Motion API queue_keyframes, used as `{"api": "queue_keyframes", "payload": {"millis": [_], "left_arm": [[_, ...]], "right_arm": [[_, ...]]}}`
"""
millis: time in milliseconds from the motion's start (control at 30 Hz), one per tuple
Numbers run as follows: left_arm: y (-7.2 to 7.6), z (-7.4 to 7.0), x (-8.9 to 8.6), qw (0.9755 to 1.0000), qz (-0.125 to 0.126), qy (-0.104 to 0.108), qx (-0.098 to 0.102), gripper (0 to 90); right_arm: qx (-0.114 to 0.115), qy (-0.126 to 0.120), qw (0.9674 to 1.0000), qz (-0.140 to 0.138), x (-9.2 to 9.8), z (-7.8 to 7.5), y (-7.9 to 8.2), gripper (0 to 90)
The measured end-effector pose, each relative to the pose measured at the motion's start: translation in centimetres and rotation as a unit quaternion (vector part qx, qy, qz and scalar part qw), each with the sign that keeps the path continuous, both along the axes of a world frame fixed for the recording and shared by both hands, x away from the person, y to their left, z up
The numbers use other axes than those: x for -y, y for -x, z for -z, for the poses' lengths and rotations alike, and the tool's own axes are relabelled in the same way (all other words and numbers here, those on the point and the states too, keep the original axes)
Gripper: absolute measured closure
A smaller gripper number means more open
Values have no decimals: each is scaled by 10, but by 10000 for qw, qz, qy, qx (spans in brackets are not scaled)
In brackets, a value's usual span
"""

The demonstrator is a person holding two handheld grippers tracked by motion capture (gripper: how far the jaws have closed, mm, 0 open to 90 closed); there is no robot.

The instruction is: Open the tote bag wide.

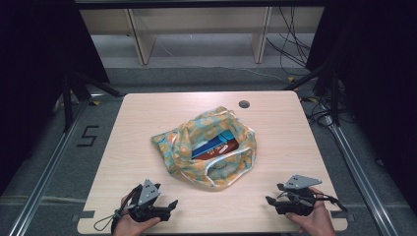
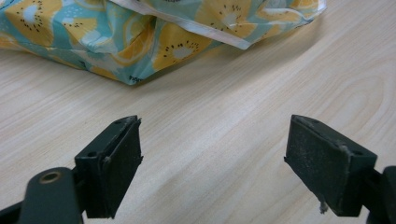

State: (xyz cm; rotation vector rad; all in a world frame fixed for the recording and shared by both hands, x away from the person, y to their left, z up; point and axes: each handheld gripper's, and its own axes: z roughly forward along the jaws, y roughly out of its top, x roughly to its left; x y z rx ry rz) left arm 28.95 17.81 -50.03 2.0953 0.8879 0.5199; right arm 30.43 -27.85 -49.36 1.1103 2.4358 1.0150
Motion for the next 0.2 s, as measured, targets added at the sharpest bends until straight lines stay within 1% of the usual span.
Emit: {"api": "queue_keyframes", "payload": {"millis": [33, 67, 100, 133, 167, 200], "left_arm": [[1, 0, 1, 9999, -99, 25, -93, 174], [1, 1, 1, 9999, -112, 59, -110, 174], [1, 1, 3, 9997, -142, 159, -128, 174], [1, 1, 2, 9997, -142, 114, -156, 174], [1, 1, 3, 9997, -135, 125, -139, 174], [1, 1, 3, 9997, -157, 134, -152, 173]], "right_arm": [[-22, 14, 10000, 14, 0, 0, 0, 354], [30, 59, 10000, -55, 1, 0, -1, 353], [6, 64, 10000, -54, 1, 0, -1, 350], [10, 77, 9999, -64, 2, 0, -2, 349], [-53, 45, 10000, -14, 1, -1, -1, 349], [-92, 49, 9999, -31, 1, -1, -1, 349]]}}
